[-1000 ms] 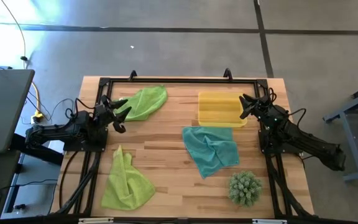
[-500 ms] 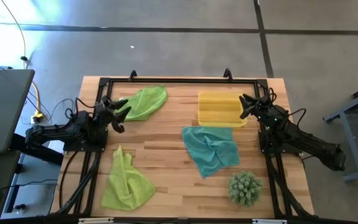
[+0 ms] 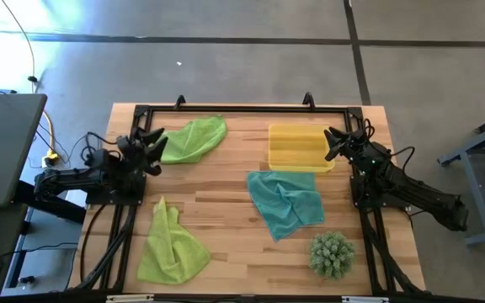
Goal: Roll microfiber towels into tight, uniform cylinder then place into a basket
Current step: Fold the top green microfiber towel
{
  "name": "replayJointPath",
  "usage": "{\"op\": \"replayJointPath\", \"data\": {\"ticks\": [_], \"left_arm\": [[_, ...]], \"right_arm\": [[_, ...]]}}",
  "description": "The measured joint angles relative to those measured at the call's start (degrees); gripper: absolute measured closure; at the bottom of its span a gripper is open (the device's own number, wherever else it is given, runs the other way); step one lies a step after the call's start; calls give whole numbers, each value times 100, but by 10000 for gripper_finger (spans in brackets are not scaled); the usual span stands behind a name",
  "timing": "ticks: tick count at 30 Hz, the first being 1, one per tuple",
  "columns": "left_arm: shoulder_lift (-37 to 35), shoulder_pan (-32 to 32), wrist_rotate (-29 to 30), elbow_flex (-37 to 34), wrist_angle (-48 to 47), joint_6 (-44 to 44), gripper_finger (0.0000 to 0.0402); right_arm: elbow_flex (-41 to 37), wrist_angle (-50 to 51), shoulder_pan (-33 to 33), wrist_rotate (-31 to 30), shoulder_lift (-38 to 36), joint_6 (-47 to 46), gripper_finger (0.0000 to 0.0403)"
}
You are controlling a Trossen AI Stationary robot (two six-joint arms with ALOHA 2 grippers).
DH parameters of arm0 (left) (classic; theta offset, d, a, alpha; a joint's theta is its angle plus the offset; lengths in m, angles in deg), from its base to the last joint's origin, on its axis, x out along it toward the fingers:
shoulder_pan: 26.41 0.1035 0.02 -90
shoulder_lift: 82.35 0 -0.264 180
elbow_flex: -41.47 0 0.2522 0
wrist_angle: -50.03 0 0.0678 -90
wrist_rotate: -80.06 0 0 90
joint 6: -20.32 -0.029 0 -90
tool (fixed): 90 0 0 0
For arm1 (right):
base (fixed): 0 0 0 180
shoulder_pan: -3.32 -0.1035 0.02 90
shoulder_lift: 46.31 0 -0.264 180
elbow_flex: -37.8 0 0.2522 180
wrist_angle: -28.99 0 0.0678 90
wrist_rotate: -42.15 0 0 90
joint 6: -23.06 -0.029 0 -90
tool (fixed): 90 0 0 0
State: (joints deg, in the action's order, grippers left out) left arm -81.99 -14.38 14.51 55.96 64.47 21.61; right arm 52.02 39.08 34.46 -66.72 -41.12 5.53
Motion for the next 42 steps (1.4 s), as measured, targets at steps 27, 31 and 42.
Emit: {"op": "replayJointPath", "data": {"ticks": [27, 31, 42], "left_arm": [[3469, -9, -411, 2661, -1156, -264, 220], [4399, -9, -260, 3432, -2547, 185, 220], [6658, 264, 633, 4791, -5083, 1118, 220]], "right_arm": [[1, -2, 0, -1, 0, 859, 276], [-1, -1, 0, -1, -1, 859, 276], [1, -2, -1, -1, -2, 854, 276]]}}
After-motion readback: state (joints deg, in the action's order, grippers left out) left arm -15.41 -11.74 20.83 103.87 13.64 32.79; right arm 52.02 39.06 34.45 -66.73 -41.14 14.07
